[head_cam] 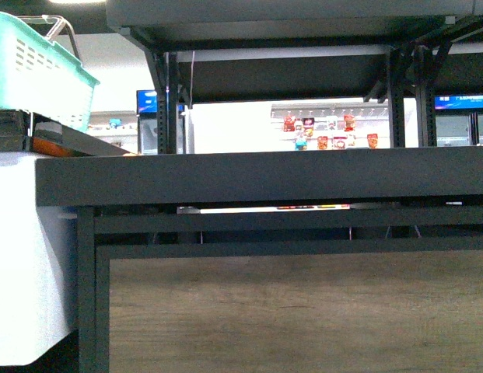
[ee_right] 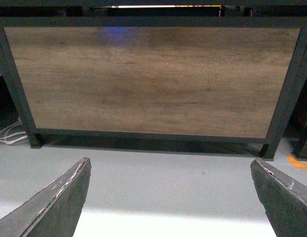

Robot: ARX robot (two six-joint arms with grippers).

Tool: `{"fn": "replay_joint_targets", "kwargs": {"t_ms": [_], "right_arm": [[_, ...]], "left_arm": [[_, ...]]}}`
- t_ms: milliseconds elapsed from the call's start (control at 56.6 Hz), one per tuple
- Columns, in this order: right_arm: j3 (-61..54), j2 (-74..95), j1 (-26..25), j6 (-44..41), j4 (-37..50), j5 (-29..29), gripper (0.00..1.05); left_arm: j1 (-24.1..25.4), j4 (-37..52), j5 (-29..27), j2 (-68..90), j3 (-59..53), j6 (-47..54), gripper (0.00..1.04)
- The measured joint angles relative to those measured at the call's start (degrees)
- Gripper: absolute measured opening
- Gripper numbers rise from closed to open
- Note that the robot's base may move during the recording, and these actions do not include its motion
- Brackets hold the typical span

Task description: Pick lemon from shelf

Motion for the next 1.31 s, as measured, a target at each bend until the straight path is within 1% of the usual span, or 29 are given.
{"fn": "replay_joint_targets", "kwargs": {"t_ms": [1307], "right_arm": [[0.0,0.0,0.0,0.0,0.0,0.0,0.97]], "left_arm": [[0.0,0.0,0.0,0.0,0.0,0.0,0.97]]}}
